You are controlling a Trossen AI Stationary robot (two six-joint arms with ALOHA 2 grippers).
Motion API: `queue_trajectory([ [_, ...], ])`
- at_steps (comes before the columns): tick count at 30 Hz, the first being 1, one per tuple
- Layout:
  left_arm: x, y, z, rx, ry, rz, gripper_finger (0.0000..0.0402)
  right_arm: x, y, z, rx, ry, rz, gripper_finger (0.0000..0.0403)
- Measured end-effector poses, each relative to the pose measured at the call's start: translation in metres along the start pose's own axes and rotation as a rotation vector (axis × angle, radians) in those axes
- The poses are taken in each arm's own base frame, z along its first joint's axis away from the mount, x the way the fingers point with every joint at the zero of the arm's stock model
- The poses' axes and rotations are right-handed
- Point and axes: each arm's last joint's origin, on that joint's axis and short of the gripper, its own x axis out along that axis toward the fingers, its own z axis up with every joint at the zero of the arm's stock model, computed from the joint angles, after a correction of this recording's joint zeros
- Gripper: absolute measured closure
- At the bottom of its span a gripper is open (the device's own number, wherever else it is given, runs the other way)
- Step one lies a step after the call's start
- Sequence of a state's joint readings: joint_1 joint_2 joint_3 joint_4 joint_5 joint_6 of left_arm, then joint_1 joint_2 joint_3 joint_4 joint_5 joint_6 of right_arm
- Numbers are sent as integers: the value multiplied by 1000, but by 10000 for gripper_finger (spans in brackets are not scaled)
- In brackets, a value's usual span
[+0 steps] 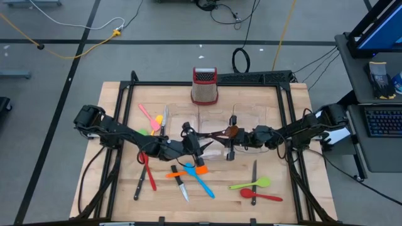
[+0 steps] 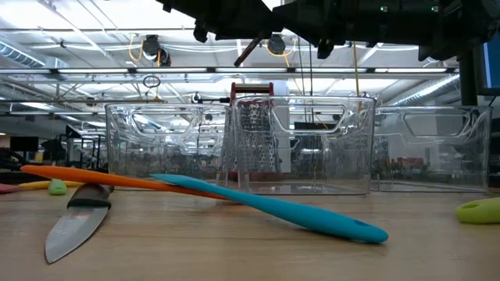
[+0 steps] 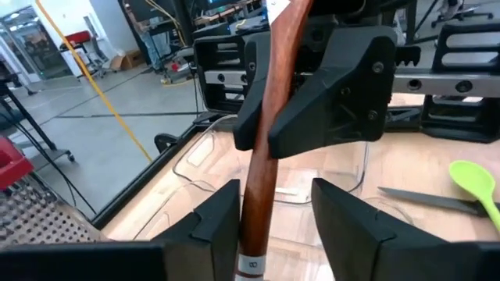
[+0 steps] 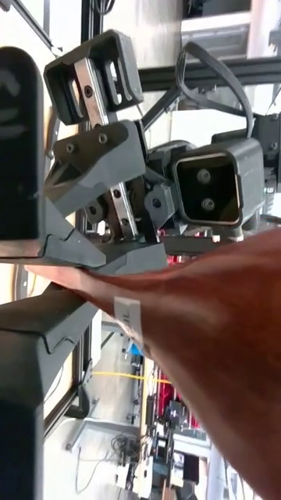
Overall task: Pick & Place Kitchen Items
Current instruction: Put the wooden serving spoon into the right transparent bin
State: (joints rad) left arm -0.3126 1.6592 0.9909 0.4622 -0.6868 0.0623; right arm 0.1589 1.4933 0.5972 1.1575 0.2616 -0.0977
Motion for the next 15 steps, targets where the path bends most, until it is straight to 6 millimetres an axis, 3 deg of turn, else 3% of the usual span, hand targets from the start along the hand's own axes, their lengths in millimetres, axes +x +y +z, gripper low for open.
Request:
queue_trajectory([
  [15, -11, 5, 2, 117, 63, 156, 186, 0, -5, 0, -50, 14, -149, 369],
])
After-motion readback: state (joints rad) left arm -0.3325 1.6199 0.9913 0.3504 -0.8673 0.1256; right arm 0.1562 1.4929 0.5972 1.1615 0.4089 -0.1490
